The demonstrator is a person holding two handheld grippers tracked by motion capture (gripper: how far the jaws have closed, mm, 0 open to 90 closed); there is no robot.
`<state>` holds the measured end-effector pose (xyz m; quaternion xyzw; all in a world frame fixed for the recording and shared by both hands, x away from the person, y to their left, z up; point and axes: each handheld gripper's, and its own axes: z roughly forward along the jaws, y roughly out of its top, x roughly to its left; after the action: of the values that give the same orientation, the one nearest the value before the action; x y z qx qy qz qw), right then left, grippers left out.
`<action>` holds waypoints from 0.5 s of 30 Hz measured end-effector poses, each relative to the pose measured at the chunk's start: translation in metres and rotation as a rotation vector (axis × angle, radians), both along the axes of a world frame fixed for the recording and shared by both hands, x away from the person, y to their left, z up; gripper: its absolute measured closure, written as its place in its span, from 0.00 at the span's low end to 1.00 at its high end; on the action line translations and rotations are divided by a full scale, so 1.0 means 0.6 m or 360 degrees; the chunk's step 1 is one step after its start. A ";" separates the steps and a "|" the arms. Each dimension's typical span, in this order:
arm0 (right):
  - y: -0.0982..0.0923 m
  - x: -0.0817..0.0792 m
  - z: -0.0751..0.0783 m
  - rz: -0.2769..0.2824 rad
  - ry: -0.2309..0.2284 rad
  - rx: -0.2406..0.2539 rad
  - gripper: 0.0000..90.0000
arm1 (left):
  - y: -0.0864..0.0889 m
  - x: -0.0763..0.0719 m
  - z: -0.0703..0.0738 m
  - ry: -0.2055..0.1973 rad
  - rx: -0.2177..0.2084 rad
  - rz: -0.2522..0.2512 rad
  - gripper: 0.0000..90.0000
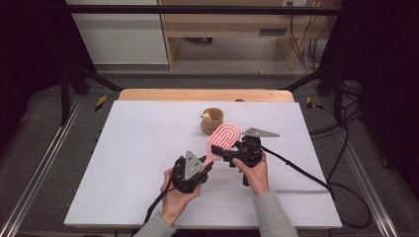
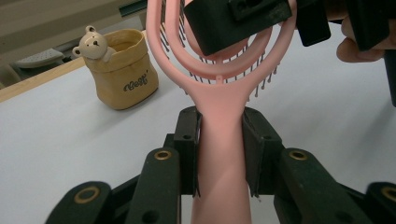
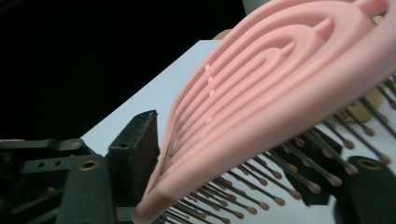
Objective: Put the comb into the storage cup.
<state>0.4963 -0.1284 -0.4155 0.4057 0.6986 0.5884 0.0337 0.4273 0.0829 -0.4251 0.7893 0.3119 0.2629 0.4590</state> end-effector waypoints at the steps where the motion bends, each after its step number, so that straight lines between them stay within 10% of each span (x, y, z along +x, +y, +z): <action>1: 0.000 0.000 0.000 0.0003 0.0003 0.0003 0.43 | 0.000 0.000 0.000 0.0000 0.0006 0.0000 0.77; 15: 0.000 0.002 0.001 0.0046 0.0086 0.0028 0.55 | -0.003 0.001 -0.011 -0.0024 0.0009 0.0010 0.77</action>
<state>0.4974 -0.1285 -0.4151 0.4115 0.6999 0.5837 0.0028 0.4282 0.0811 -0.4316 0.7875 0.3102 0.2712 0.4583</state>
